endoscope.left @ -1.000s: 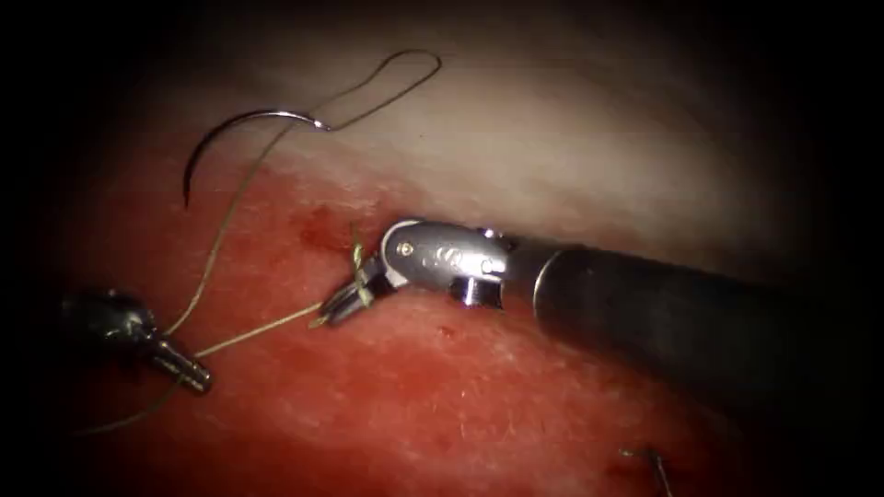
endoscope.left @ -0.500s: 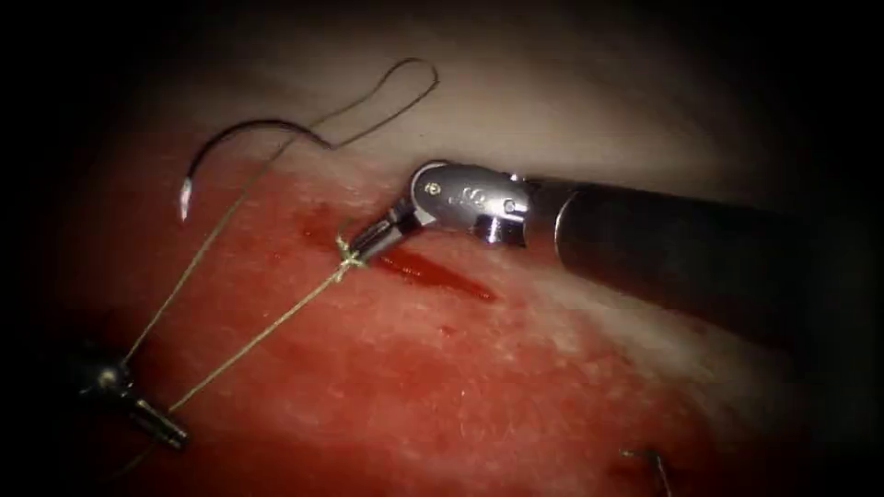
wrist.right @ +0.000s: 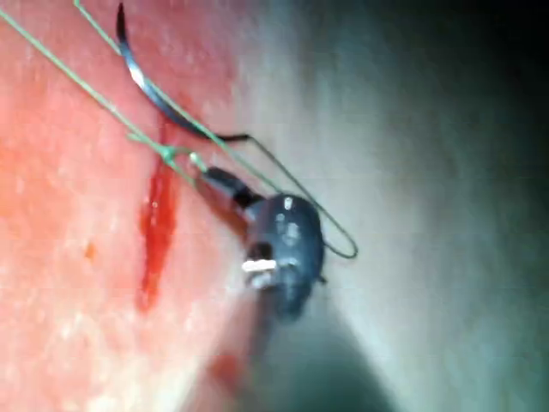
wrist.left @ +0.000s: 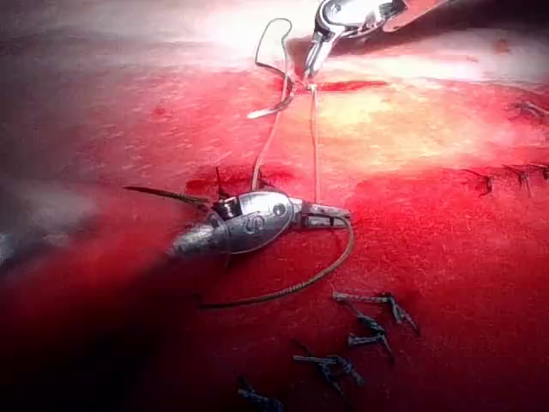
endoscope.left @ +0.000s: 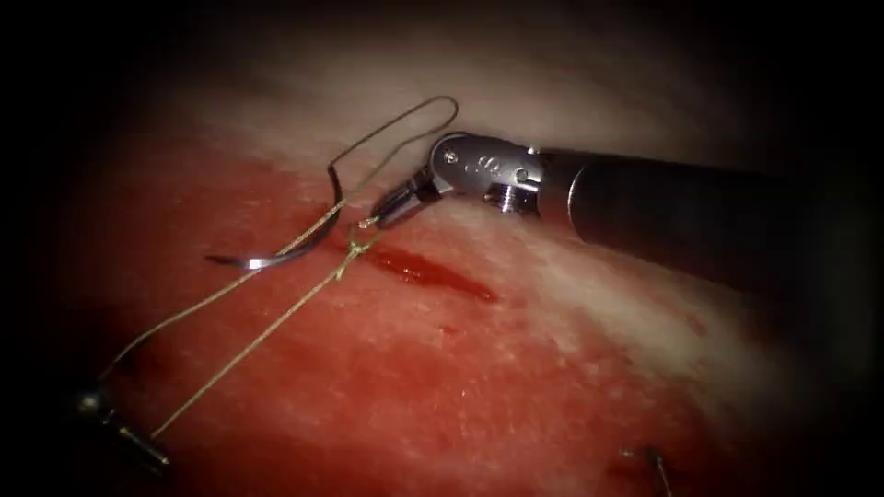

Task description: Wound Closure

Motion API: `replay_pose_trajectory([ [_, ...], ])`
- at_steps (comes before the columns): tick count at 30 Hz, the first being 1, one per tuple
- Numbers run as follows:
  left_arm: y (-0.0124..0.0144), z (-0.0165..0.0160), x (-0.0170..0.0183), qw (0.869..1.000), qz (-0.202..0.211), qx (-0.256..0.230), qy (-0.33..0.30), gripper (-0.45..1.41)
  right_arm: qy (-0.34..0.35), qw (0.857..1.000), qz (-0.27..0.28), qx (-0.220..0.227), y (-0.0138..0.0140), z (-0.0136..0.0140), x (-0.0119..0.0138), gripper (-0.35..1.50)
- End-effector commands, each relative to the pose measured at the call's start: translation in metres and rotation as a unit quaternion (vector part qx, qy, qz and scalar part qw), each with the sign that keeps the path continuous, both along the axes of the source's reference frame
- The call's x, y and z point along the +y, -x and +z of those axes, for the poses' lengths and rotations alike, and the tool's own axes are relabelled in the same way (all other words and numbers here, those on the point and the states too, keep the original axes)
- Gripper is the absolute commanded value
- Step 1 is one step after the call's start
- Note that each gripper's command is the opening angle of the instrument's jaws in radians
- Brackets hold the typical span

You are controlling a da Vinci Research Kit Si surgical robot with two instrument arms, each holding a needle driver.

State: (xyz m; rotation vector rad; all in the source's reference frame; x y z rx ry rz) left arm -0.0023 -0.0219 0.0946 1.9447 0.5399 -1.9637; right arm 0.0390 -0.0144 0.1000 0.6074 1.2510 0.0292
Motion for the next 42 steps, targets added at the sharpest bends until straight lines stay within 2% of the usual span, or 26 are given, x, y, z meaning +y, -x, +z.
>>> replay_pose_trajectory([
  [1,0.0005,0.0008,-0.0003,1.0,0.0,-0.001,-0.001,-0.45,-0.007,1.0,0.005,0.003,-0.0011,0.0002,-0.0006,-0.35],
  [7,0.0005,0.0003,-0.0006,1.0,0.001,0.001,-0.004,-0.45,-0.032,0.998,0.061,-0.007,-0.0012,-0.0003,-0.0014,-0.35],
  [12,0.0005,-0.001,-0.0017,1.0,0.003,0.006,-0.002,-0.45,-0.039,0.99,0.133,-0.018,0.0002,0.0,-0.0002,-0.35],
  [15,0.0006,-0.0021,-0.0025,1.0,0.001,0.009,-0.001,-0.45,-0.022,0.988,0.155,-0.019,0.001,0.0003,-0.0005,-0.35],
  [19,0.0004,-0.0034,-0.003,1.0,0.0,0.012,-0.002,-0.45,0.014,0.987,0.159,-0.024,0.0015,0.0005,-0.0011,-0.35],
  [25,-0.0006,-0.0049,-0.003,1.0,-0.003,0.02,-0.001,-0.45,0.057,0.984,0.169,-0.022,0.0019,0.0003,-0.0001,-0.35],
  [34,-0.0018,-0.0049,-0.0029,1.0,-0.005,0.027,0.003,-0.45,0.082,0.981,0.176,-0.025,0.0019,0.0004,0.0015,-0.35],
  [42,-0.0024,-0.0047,-0.0031,1.0,-0.005,0.027,0.004,-0.45,0.112,0.979,0.17,-0.031,0.0022,0.0005,0.0016,-0.35],
])
